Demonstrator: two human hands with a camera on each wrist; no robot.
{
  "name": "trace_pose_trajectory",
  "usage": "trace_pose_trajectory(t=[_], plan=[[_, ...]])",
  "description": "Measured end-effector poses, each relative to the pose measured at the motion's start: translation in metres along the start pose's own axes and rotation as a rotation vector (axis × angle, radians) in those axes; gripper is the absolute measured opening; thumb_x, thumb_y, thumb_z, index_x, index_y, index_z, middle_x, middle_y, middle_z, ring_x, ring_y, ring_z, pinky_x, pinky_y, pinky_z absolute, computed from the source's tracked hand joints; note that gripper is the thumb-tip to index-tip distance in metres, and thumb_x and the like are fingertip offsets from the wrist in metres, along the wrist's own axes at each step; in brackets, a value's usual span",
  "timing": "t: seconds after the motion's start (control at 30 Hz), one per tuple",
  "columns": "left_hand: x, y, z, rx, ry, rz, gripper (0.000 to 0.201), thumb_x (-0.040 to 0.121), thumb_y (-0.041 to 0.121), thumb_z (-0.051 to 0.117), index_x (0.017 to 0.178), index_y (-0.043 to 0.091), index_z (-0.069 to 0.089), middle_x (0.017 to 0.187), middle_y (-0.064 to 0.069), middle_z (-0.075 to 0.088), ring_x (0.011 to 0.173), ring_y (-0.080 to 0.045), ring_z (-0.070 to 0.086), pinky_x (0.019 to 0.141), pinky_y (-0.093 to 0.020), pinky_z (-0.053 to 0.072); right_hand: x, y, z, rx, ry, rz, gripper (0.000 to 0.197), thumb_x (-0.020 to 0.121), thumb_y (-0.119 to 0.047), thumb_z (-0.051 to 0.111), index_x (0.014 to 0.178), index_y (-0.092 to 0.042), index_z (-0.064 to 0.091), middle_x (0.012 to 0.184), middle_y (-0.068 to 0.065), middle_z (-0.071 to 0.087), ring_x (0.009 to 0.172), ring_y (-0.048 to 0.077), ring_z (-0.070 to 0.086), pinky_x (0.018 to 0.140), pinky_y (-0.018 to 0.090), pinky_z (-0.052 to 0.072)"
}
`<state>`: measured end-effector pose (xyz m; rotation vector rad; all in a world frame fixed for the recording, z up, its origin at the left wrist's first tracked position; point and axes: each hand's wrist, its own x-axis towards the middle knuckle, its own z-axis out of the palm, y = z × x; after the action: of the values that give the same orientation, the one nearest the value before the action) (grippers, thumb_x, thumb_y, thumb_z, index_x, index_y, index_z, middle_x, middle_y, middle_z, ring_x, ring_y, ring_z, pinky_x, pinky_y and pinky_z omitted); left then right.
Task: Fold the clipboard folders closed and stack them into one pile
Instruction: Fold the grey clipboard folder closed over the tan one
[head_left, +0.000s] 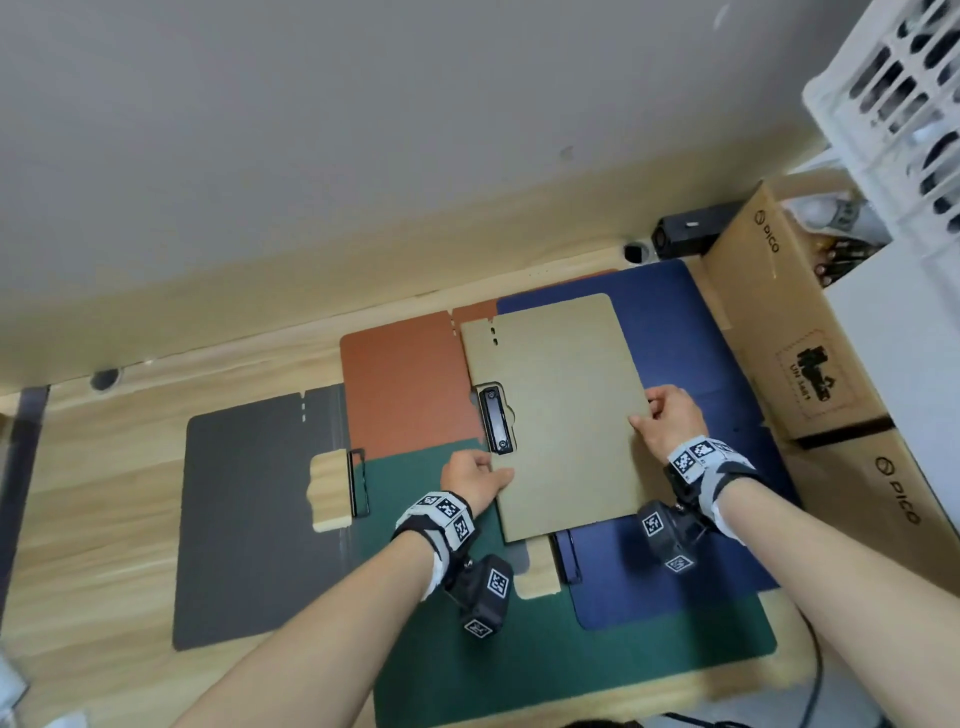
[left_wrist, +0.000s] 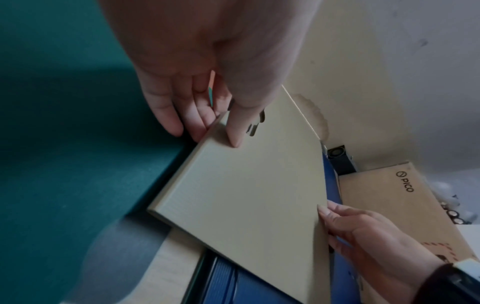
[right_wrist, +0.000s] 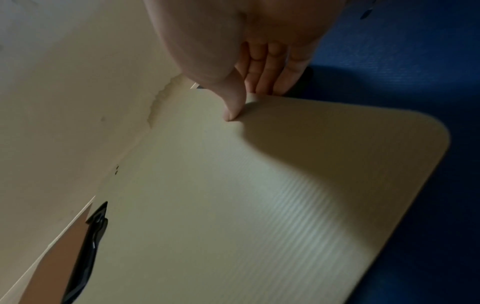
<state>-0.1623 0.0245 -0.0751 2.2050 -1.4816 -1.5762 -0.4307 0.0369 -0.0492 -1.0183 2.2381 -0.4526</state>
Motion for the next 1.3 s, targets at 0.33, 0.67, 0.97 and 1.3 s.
trace_pose_trajectory(t=[0.33,0.67,0.97,1.3], plan=[[0.001,-0.005,-0.025,-0.134,0.047,-0.023,0.011,0.079,0.024,0.075,0.074,0.023,0.065,0.067,-0.002,0.072,0.058,-0.015,0.067,0.063,-0.024,0.05,-0.003,-0.001,0.011,-0.027,0.136,-0.073,0.039,0.078,-0.014,0.068,0.115,-0.016,0.057,0.119,0.008,0.051,0.117,0.029,0.044,0.092,0.038,0.042],[0.001,-0.081,-0.139,0.087,0.306,-0.115,0.014,0.079,0.037,0.066,0.07,0.028,0.062,0.084,0.002,0.071,0.081,-0.027,0.07,0.082,-0.037,0.058,-0.048,-0.115,0.108,-0.106,-0.098,-0.558,0.04,0.084,-0.02,0.066,0.122,-0.019,0.054,0.125,-0.003,0.052,0.119,0.017,0.041,0.103,0.035,0.04],[0.012,-0.116,-0.152,0.561,0.169,-0.037,0.06,0.081,0.072,0.048,0.075,0.014,0.06,0.082,-0.005,0.068,0.075,-0.028,0.063,0.067,-0.032,0.05,-0.093,-0.132,0.206,-0.448,-0.357,-0.624,0.082,0.087,-0.051,0.059,0.153,-0.026,0.016,0.164,-0.007,0.0,0.151,0.017,0.001,0.117,0.053,0.026],[0.003,-0.109,-0.143,0.909,0.272,0.278,0.044,0.098,0.045,0.03,0.076,0.015,0.053,0.083,-0.01,0.071,0.076,-0.031,0.066,0.06,-0.031,0.037,-0.091,-0.124,0.209,-0.528,-0.349,-0.678,0.087,0.089,-0.06,0.051,0.155,-0.029,0.005,0.164,-0.008,-0.009,0.151,0.013,-0.009,0.119,0.048,0.023]])
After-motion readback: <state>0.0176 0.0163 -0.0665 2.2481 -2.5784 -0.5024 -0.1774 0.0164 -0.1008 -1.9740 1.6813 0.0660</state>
